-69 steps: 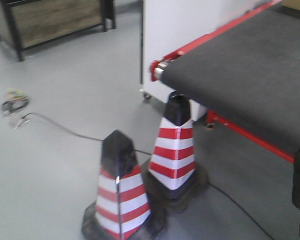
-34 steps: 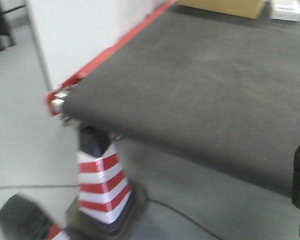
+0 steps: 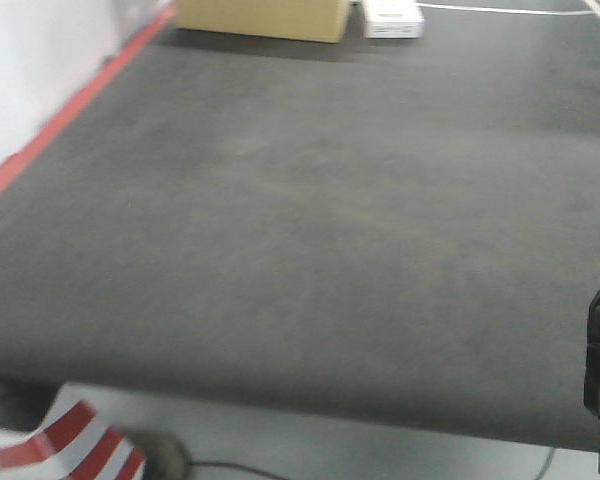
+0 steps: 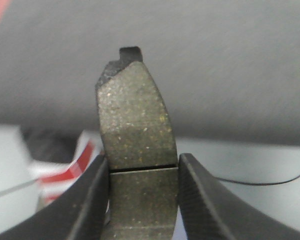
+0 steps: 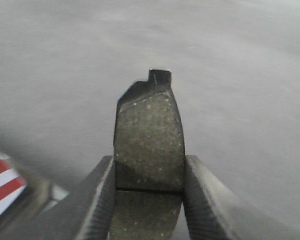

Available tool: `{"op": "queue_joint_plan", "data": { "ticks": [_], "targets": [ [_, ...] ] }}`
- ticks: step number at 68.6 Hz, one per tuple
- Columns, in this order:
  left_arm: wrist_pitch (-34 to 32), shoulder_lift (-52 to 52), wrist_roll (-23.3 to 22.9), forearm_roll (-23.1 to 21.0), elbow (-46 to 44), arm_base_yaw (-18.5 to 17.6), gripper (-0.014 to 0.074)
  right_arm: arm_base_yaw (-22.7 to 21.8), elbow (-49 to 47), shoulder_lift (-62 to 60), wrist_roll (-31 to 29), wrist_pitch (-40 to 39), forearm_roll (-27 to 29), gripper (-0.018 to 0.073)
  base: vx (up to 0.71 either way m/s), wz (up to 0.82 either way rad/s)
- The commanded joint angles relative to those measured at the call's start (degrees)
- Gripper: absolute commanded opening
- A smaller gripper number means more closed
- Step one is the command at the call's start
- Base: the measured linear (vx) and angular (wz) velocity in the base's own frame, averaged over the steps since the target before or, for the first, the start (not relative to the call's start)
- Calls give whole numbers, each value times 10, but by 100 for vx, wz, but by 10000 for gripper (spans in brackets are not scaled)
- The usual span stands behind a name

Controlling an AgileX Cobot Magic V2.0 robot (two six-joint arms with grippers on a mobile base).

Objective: Move and align brake pads A on conveyor
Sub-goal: 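Drive up to the black conveyor belt and hold pads above it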

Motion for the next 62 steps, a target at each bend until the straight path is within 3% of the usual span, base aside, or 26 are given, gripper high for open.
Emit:
{"op": "queue_joint_plan", "data": {
  "ticks": [1, 30, 62],
  "targets": [
    [-43, -1, -2, -6, -17, -3, 59, -2, -19, 2, -3, -45, 9, -3, 24, -56],
    [-43, -1, -2, -6, -17, -3, 59, -2, -19, 2, -3, -45, 9, -3, 20, -45],
    [-43, -1, -2, -6, -17, -3, 59, -2, -19, 2, -3, -45, 9, -3, 14, 0]
  ]
}}
